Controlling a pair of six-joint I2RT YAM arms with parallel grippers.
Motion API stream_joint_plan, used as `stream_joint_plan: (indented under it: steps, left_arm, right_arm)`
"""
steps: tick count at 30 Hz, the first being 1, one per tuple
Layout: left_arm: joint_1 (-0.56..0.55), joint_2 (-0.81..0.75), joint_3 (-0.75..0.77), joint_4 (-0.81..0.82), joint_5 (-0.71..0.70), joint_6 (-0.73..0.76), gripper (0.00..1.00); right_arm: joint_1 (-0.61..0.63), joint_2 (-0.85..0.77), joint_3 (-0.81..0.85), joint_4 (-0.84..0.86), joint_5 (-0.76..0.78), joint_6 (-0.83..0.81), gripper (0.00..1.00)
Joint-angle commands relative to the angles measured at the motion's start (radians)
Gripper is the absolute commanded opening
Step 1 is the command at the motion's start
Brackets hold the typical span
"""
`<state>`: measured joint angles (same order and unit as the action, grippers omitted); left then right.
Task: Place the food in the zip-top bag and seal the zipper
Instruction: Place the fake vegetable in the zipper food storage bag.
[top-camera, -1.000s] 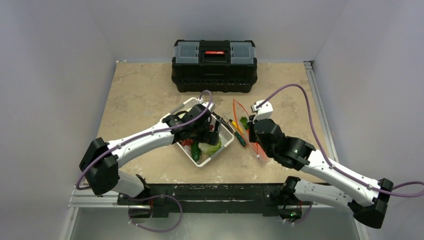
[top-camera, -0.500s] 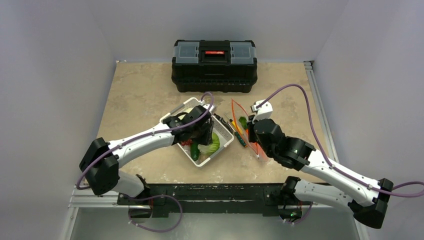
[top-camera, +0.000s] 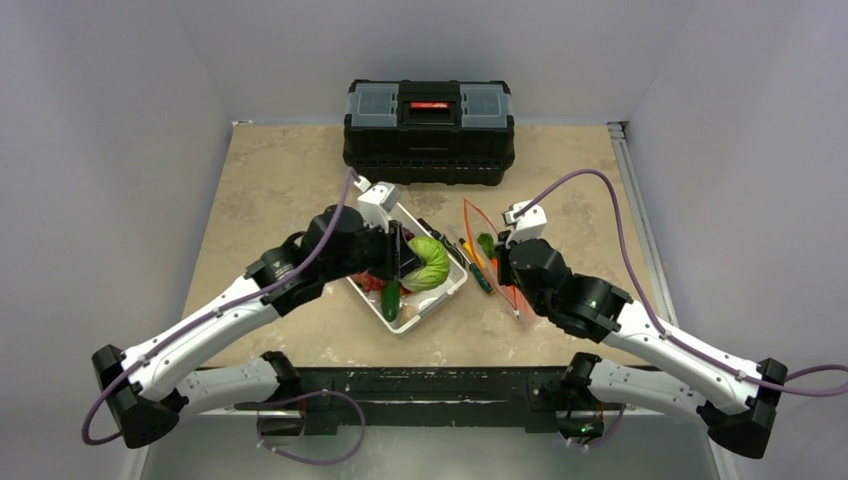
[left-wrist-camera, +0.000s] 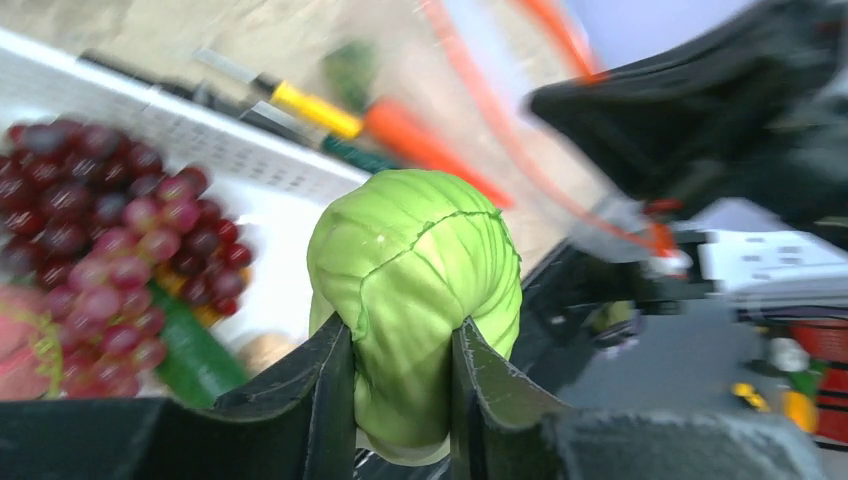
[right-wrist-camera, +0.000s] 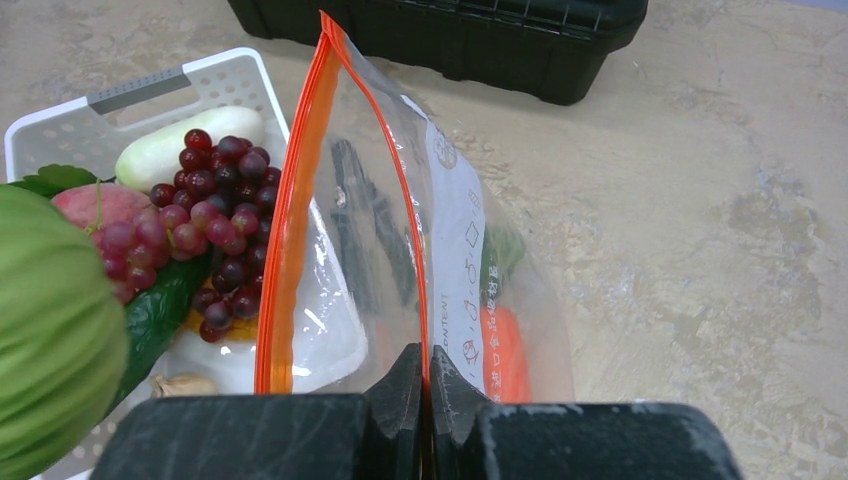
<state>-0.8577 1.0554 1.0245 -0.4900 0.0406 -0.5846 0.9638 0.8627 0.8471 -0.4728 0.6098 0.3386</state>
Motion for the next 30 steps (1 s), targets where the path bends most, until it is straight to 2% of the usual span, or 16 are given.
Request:
stream_joint_plan:
  steps: [1, 7, 11, 19, 30]
  left_arm:
    - [0.002, -0.081, 0.045, 0.261, 0.166, -0.083, 0.0]
    - [0.003, -0.019, 0.048, 0.555, 0.255, -0.192, 0.0]
    - [0.002, 0.07, 0.047, 0.677, 0.27, -0.245, 0.0]
    - [0.003, 0.168, 0.008, 0.626, 0.152, -0.24, 0.0]
    - [0.003, 0.202, -0.098, 0.637, 0.096, -0.249, 0.0]
  right_arm:
    - [0.003, -0.013, -0.005, 0.05, -0.005, -0.008, 0.0]
    - [0.003, -0.02, -0.008, 0.058, -0.024, 0.002, 0.0]
    - [0.003, -0.024, -0.003, 0.062, -0.038, 0.011, 0.0]
    - [0.003, -0.064, -0.013, 0.078, -0.037, 0.037, 0.0]
    - [0.003, -0.138, -0.031, 0.143, -0.034, 0.085, 0.0]
